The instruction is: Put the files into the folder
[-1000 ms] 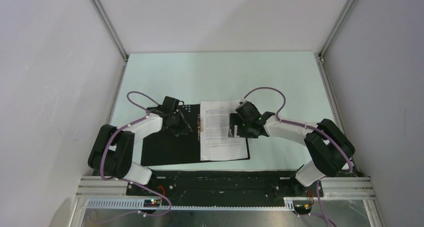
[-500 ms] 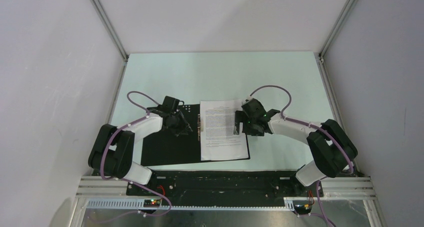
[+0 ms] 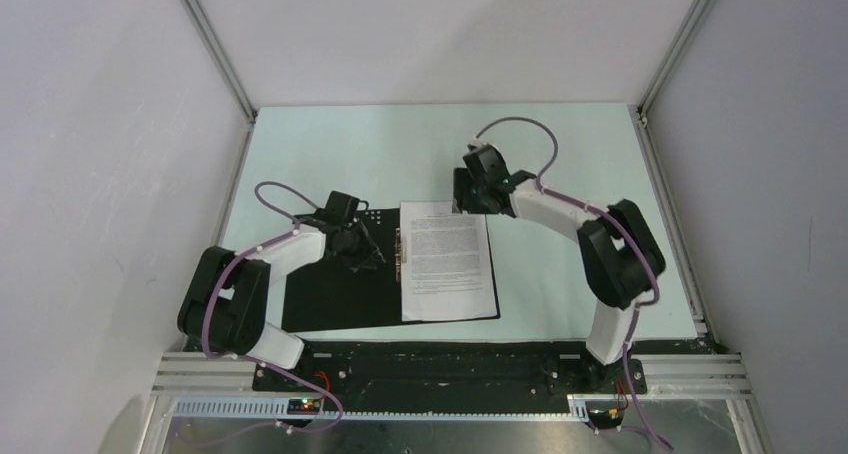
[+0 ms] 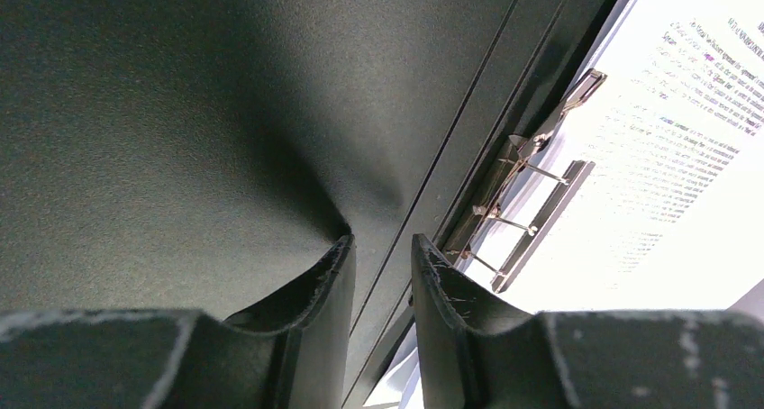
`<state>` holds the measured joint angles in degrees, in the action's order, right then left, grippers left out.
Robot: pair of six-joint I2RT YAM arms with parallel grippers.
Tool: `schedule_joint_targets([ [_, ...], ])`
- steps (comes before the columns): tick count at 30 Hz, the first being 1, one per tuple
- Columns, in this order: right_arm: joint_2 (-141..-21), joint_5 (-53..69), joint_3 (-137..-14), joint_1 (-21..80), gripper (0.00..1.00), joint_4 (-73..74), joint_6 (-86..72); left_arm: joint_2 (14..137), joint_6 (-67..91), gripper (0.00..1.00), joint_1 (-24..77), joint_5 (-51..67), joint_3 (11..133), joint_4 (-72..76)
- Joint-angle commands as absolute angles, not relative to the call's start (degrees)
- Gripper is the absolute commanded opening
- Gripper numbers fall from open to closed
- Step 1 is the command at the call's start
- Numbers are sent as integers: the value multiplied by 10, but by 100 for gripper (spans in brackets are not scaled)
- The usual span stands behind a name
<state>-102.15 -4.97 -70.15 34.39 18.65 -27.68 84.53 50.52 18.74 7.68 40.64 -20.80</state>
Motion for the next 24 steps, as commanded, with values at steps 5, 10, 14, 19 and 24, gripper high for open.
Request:
schedule_joint_targets([
  [5, -1184, -77, -883, 337, 41, 200, -221, 864, 498, 36, 183, 62, 422, -212],
  [10, -1243, -97, -970, 352, 40, 217, -198, 866, 500, 36, 183, 64, 424, -213],
  [14, -1279, -103, -1010, 359, 40, 228, -191, 864, 502, 35, 183, 64, 421, -212],
  [19, -1313, -89, -1051, 363, 40, 246, -188, 863, 502, 35, 183, 64, 419, -212],
  [24, -1338, -74, -1074, 371, 40, 266, -187, 865, 502, 35, 182, 64, 420, -212],
])
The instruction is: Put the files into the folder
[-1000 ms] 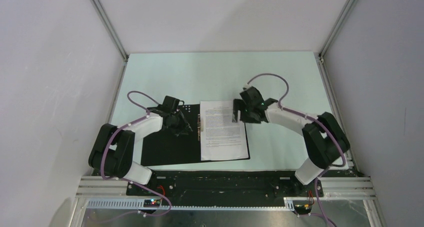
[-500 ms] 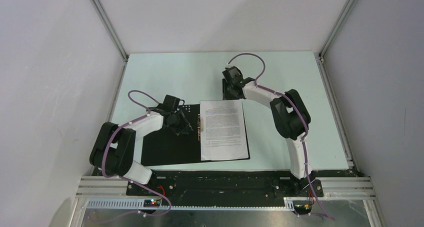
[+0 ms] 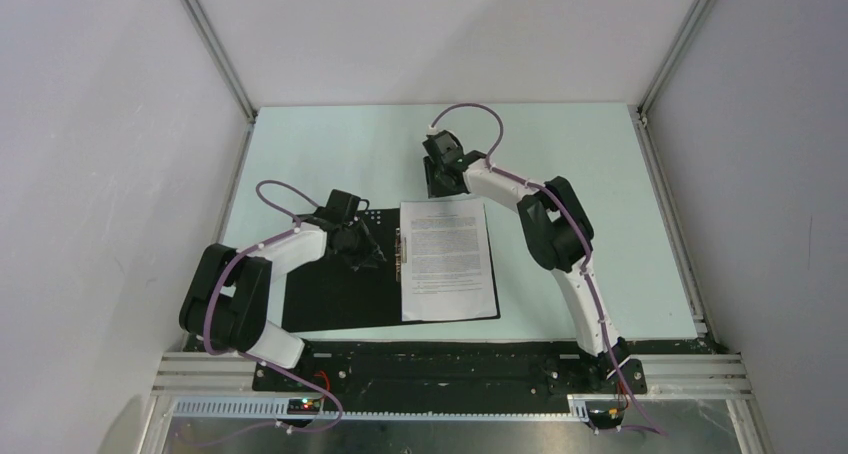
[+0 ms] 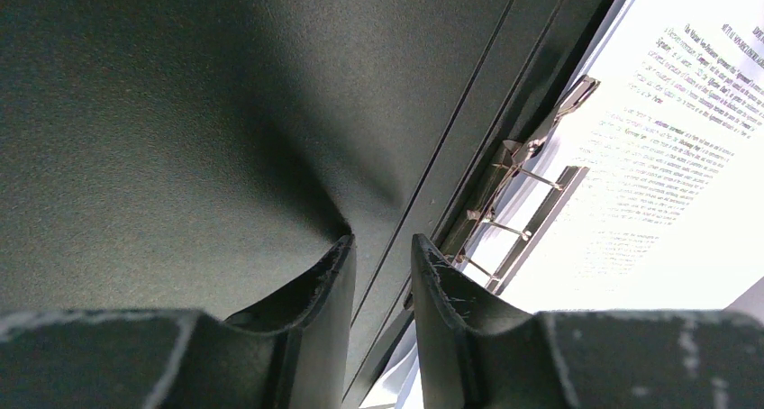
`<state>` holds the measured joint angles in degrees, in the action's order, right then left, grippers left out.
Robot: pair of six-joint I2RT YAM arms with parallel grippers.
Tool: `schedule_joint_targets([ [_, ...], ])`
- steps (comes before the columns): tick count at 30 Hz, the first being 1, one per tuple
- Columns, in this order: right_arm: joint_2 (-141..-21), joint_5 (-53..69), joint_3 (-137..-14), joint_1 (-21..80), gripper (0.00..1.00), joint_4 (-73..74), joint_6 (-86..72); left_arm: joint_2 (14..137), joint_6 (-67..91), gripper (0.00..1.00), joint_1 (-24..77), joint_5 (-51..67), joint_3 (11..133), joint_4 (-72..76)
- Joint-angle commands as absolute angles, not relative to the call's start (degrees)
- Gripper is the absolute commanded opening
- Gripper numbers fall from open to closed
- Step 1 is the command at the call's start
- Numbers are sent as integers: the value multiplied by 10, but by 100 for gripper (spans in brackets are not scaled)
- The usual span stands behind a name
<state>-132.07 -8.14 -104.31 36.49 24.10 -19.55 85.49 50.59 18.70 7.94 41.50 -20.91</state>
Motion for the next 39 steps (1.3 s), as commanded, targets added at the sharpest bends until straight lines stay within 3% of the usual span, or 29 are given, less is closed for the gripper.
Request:
schedule_joint_targets([
  [1, -1339, -72, -1074, 373, 40, 267, -187, 865, 502, 35, 182, 65, 420, -213],
  [39, -1288, -68, -1022, 396, 40, 263, -215, 872, 504, 35, 182, 66, 430, -212],
])
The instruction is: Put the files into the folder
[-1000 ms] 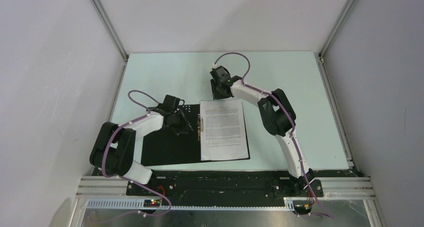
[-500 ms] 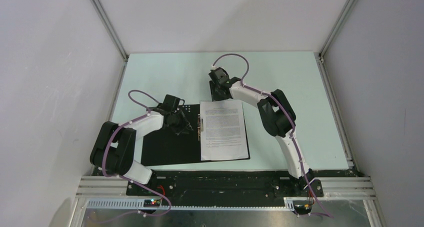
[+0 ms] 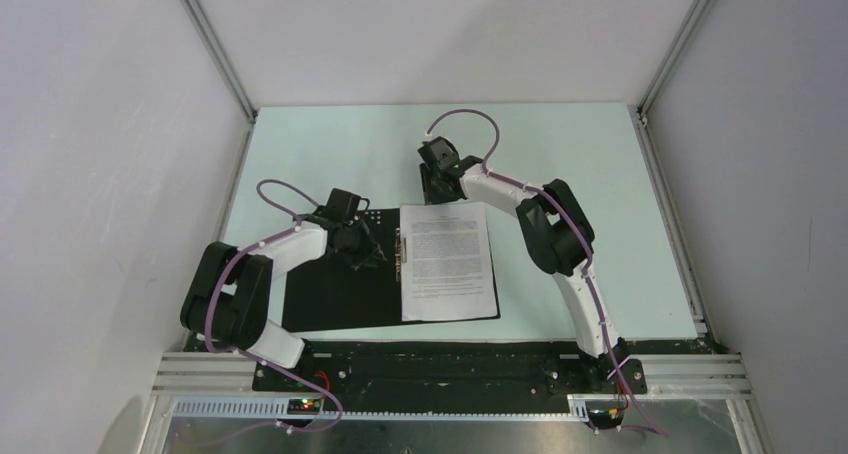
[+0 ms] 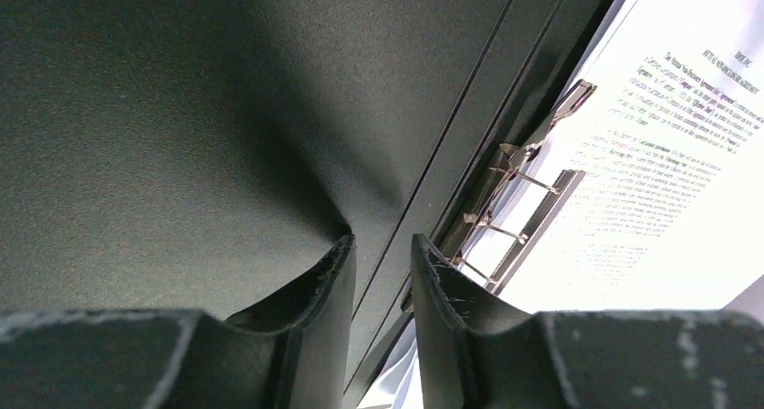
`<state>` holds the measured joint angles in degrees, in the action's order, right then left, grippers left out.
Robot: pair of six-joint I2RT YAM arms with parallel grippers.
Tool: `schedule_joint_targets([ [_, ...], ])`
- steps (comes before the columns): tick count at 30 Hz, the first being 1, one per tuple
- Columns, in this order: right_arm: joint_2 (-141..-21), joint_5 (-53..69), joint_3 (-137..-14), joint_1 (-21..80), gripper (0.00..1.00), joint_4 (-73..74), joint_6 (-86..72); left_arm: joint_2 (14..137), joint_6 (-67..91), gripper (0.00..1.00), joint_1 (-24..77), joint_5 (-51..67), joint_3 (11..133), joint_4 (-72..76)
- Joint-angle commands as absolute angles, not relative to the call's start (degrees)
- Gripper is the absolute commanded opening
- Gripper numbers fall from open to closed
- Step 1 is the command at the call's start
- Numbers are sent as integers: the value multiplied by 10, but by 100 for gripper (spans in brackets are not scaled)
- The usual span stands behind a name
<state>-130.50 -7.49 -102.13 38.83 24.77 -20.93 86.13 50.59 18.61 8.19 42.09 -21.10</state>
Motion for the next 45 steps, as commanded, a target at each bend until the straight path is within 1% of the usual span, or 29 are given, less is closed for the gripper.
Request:
schedule_joint_targets([
  [1, -1288, -69, -1022, 397, 40, 263, -216, 873, 504, 35, 183, 66, 430, -212],
  [29, -1264, -99, -1006, 392, 41, 267, -245, 874, 504, 35, 182, 68, 436, -212],
  [32, -1264, -97, -1027, 387, 48, 280, -237, 872, 504, 36, 183, 69, 436, -212],
  [33, -1264, -97, -1039, 385, 53, 284, -235, 872, 504, 36, 183, 69, 436, -213],
  [34, -1261, -96, -1045, 384, 55, 292, -232, 870, 503, 35, 182, 69, 436, -213],
  [35, -1259, -97, -1056, 382, 60, 296, -230, 870, 503, 36, 182, 69, 437, -213],
  [37, -1246, -96, -1067, 383, 65, 306, -226, 867, 503, 36, 182, 70, 436, -212],
  [42, -1196, -98, -1062, 395, 65, 336, -230, 845, 503, 36, 182, 73, 437, -213],
  [45, -1155, -91, -1020, 413, 61, 337, -245, 830, 503, 36, 182, 75, 439, -213],
])
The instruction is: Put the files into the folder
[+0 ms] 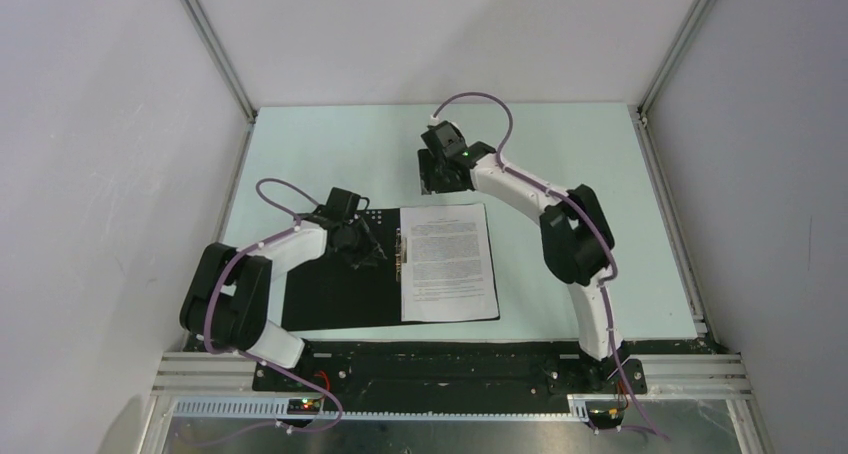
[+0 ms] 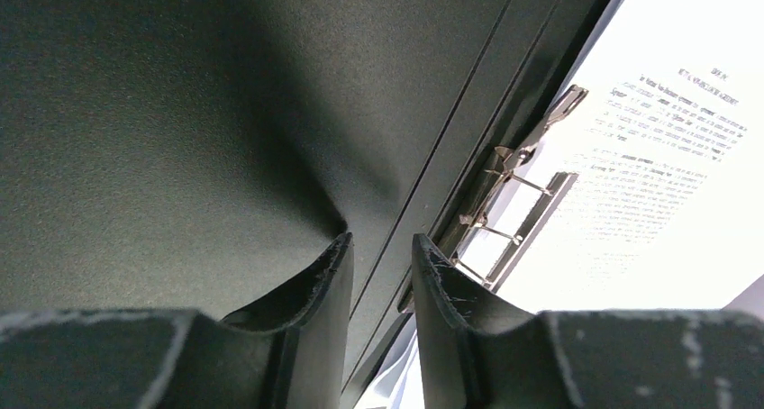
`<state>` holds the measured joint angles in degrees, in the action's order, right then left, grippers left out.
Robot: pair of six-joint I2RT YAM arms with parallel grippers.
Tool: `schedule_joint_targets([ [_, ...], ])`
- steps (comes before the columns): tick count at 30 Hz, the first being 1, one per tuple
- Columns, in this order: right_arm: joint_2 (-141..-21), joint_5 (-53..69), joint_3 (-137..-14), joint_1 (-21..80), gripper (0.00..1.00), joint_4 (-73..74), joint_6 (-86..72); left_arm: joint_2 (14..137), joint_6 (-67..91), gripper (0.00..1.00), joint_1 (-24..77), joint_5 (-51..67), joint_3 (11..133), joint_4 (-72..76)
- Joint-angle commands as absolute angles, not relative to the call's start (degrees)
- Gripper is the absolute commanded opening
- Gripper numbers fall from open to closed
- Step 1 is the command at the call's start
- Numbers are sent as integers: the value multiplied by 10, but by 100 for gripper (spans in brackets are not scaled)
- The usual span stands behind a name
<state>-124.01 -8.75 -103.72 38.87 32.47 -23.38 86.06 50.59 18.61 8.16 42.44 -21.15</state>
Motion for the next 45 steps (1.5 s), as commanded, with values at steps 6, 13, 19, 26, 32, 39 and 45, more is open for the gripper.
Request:
schedule_joint_targets([
  [6, -1103, -71, -933, 457, 56, 325, -289, 788, 512, 38, 174, 80, 428, -215],
  [13, -1103, -64, -894, 501, 51, 323, -319, 724, 530, 39, 130, 55, 360, -225],
  [19, -1121, -71, -902, 524, 48, 323, -327, 690, 541, 38, 107, 21, 308, -228],
  [26, -1156, -79, -926, 539, 43, 338, -337, 657, 586, 40, 105, -10, 273, -233],
  [32, -1177, -84, -936, 547, 40, 335, -341, 659, 600, 40, 105, -17, 268, -234],
  [39, -1192, -90, -948, 551, 39, 333, -343, 668, 600, 40, 105, -17, 270, -234],
  [45, -1201, -99, -953, 553, 35, 336, -344, 670, 601, 40, 105, -17, 272, -233],
])
